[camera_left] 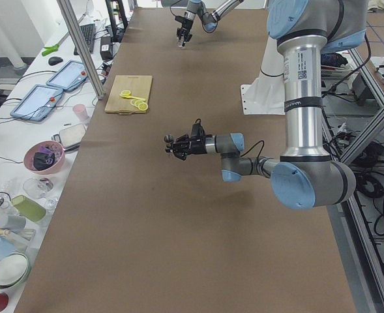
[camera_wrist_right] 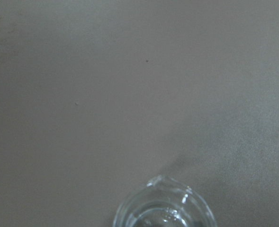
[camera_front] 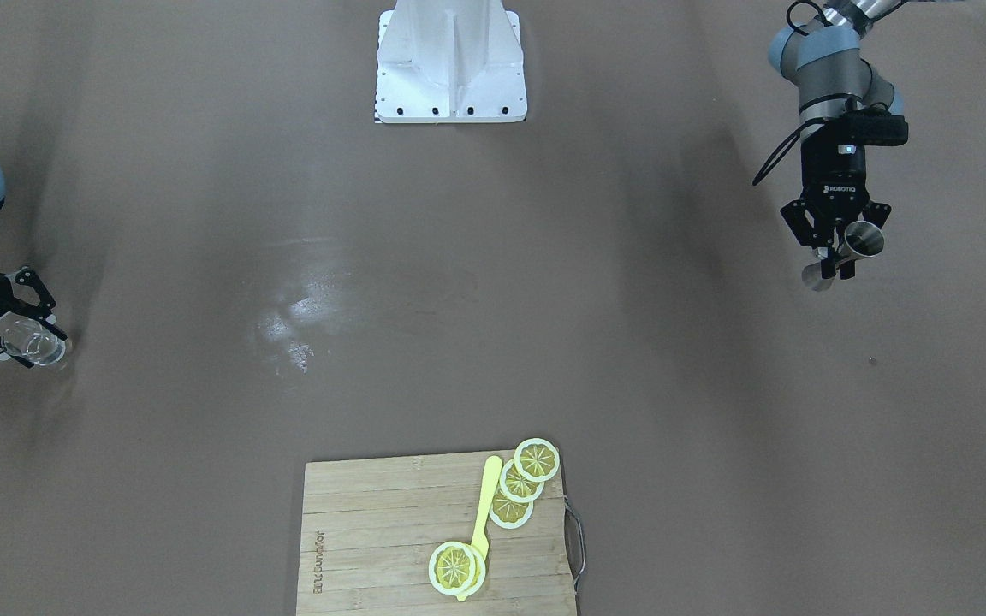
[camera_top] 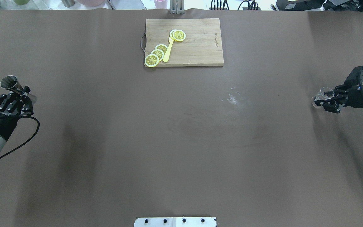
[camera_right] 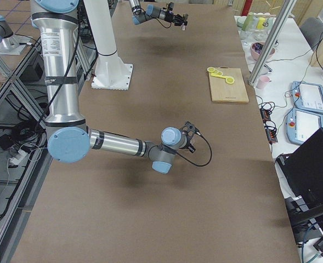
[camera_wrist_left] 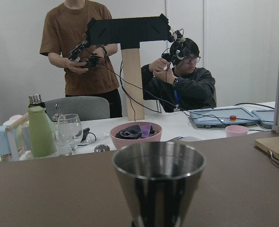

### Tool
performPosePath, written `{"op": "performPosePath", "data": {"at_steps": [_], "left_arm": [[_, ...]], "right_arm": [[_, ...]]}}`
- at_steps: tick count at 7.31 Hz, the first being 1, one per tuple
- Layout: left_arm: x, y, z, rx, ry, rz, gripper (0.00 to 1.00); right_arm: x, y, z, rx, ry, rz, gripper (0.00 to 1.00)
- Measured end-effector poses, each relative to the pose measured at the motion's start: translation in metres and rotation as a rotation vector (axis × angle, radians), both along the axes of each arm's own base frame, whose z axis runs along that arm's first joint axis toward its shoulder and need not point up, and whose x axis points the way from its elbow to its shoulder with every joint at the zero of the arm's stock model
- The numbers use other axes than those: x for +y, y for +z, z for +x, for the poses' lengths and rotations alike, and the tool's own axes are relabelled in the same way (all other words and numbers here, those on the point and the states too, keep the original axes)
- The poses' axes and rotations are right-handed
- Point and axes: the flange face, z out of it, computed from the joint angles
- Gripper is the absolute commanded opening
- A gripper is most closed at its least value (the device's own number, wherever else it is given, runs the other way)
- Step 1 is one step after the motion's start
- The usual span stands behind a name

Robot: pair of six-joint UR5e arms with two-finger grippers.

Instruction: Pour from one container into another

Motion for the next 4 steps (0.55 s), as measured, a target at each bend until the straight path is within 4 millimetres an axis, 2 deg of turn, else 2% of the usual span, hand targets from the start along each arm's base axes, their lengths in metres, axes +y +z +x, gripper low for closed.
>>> {"op": "performPosePath", "data": {"at_steps": [1,2,4], "left_arm": [[0.002,0.006,0.002,0.002,0.001,-0.014,0.0],[0.004,0.013,0.004,0.002,0.004,-0.024,0.0],[0.006,0.03,0.008,-0.002,0.005,-0.046,0.0]], "right_arm": [[0.001,0.0,-0.002,0.001,-0.001,0.001,0.0],[0.001,0.0,-0.003,0.002,-0.002,0.001,0.12],[0.002,0.001,-0.004,0.002,-0.002,-0.001,0.25]]}}
